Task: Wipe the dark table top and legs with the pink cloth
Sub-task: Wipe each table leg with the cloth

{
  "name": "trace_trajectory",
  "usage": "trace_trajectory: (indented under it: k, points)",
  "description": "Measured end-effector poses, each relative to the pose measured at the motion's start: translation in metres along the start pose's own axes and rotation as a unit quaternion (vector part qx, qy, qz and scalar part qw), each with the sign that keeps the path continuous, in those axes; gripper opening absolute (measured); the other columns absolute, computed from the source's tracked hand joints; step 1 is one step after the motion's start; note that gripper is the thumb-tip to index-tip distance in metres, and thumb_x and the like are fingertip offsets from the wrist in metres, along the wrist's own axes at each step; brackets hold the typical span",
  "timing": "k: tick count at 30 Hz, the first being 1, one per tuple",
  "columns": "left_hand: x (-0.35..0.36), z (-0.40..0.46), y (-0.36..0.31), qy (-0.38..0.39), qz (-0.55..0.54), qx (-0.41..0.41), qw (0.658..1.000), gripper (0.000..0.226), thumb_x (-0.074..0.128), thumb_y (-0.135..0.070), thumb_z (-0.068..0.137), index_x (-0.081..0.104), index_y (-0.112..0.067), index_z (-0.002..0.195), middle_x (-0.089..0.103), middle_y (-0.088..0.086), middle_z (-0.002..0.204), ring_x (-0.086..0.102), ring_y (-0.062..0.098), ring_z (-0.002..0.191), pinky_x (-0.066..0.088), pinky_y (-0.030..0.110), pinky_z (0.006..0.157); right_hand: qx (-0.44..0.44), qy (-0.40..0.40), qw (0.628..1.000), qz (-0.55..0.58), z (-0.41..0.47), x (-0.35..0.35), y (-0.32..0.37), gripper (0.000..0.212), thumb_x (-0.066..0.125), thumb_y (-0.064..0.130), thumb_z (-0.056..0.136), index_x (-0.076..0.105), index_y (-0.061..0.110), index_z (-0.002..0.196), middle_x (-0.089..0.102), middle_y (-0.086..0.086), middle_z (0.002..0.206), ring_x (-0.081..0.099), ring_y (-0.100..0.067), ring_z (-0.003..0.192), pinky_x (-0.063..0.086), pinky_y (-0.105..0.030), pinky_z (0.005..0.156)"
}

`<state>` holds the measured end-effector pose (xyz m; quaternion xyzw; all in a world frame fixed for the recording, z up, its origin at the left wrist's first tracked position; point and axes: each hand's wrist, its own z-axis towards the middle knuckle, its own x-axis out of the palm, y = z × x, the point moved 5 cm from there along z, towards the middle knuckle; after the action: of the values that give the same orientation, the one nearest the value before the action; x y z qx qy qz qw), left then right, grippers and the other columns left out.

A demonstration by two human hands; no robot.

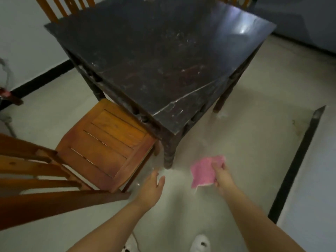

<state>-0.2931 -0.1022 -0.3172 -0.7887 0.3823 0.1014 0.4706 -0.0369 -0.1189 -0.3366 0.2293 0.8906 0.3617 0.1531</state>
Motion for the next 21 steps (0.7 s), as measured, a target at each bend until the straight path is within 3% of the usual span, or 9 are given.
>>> trace_trajectory:
  k: [3,5,9,12,14,17,19,21]
  points:
    - [0.010,0.035,0.019,-0.033,0.005,0.016,0.999,0.048,0.040,-0.034,0.096,0.040,-0.003,0.132,0.048,0.018,0.133,0.047,0.029,0.122,0.037,0.040,0.102,0.003,-0.019,0.999,0.044,0.026,0.028,-0.030,0.024,0.041,0.013,0.101,0.049,0.005,0.121,0.058,-0.015,0.106,0.063,-0.018,0.066,0.053,-0.020,0.044]
    - [0.022,0.068,0.028,-0.040,-0.030,0.043,0.998,0.052,0.041,-0.036,0.096,0.032,-0.010,0.140,0.040,0.009,0.142,0.039,0.024,0.130,0.034,0.042,0.107,-0.029,-0.029,0.996,0.078,0.056,0.047,-0.049,0.034,0.042,0.011,0.099,0.044,0.008,0.133,0.058,-0.015,0.111,0.061,-0.019,0.074,0.052,-0.020,0.042]
    - [0.045,0.136,0.051,-0.089,-0.074,0.138,0.984,0.054,0.048,-0.036,0.093,0.031,-0.016,0.140,0.041,0.007,0.140,0.039,0.022,0.130,0.035,0.042,0.106,-0.040,-0.012,0.986,0.163,0.107,0.092,-0.085,0.040,0.036,0.019,0.102,0.036,0.006,0.141,0.049,-0.021,0.135,0.057,-0.024,0.089,0.054,-0.031,0.059]
    - [0.055,0.177,0.062,-0.137,-0.102,0.197,0.965,0.060,0.051,-0.042,0.089,0.029,-0.022,0.141,0.037,0.004,0.142,0.037,0.018,0.131,0.033,0.042,0.108,-0.084,0.009,0.980,0.182,0.143,0.122,-0.103,0.037,0.042,0.014,0.100,0.040,0.005,0.136,0.053,-0.016,0.130,0.055,-0.026,0.096,0.050,-0.037,0.071]
    - [0.060,0.194,0.054,-0.153,-0.134,0.257,0.945,0.055,0.057,-0.036,0.088,0.032,-0.026,0.136,0.042,-0.002,0.136,0.041,0.008,0.125,0.035,0.030,0.105,-0.107,0.039,0.974,0.196,0.158,0.138,-0.111,0.038,0.045,0.015,0.099,0.042,0.007,0.136,0.056,-0.016,0.129,0.059,-0.025,0.099,0.049,-0.036,0.077]
    - [0.066,0.205,0.041,-0.159,-0.199,0.321,0.912,0.049,0.066,-0.028,0.082,0.032,-0.035,0.116,0.049,-0.023,0.106,0.047,-0.015,0.094,0.038,0.003,0.080,-0.193,0.035,0.975,0.107,0.179,0.148,-0.116,0.055,0.054,0.026,0.094,0.032,0.018,0.144,0.052,-0.010,0.134,0.058,-0.025,0.112,0.050,-0.034,0.087]
    - [0.067,0.211,0.041,-0.167,-0.220,0.357,0.892,0.046,0.068,-0.026,0.080,0.034,-0.036,0.109,0.052,-0.021,0.100,0.051,-0.016,0.087,0.042,0.003,0.070,-0.262,0.030,0.961,0.081,0.192,0.153,-0.119,0.071,0.056,0.030,0.093,0.014,0.030,0.150,0.043,-0.004,0.144,0.051,-0.025,0.123,0.046,-0.041,0.099]
    - [0.069,0.219,0.044,-0.163,-0.238,0.393,0.873,0.041,0.068,-0.024,0.081,0.038,-0.033,0.108,0.055,-0.017,0.098,0.054,-0.018,0.083,0.043,0.002,0.065,-0.348,0.023,0.933,0.088,0.197,0.160,-0.124,0.071,0.052,0.029,0.094,0.008,0.036,0.150,0.034,0.000,0.151,0.043,-0.022,0.132,0.039,-0.046,0.107]
